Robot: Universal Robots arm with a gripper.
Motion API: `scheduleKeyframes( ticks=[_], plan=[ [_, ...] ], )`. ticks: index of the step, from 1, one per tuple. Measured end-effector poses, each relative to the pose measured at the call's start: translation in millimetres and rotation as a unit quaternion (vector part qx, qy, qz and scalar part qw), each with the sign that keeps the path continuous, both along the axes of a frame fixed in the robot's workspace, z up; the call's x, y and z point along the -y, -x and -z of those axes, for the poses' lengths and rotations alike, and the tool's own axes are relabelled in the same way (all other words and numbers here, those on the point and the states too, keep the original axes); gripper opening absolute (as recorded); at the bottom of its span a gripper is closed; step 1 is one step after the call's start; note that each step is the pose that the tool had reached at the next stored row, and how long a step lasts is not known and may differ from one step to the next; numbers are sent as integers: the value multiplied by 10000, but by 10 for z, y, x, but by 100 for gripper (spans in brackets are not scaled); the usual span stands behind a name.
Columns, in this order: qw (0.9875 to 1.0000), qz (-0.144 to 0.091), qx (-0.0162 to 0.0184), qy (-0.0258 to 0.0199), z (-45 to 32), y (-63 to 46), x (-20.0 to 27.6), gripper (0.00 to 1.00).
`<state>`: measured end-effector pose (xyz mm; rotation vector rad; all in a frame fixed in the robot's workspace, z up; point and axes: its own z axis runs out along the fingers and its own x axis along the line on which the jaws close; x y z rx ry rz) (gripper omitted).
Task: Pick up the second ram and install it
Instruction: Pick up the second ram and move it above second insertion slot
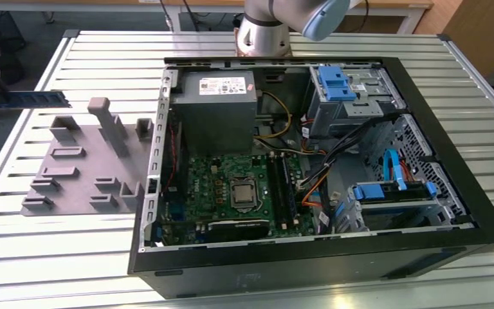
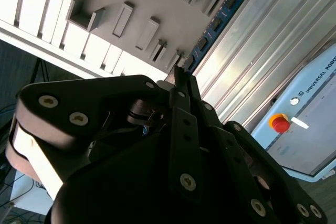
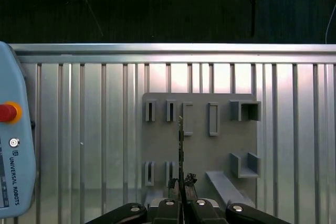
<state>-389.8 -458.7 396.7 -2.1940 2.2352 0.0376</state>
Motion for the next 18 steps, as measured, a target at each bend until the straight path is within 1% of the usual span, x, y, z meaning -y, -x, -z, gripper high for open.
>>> scheduleKeyframes(
  ticks=[18],
  plan=[
    [10000, 0, 0, 0, 0, -61, 0, 14]
  ],
)
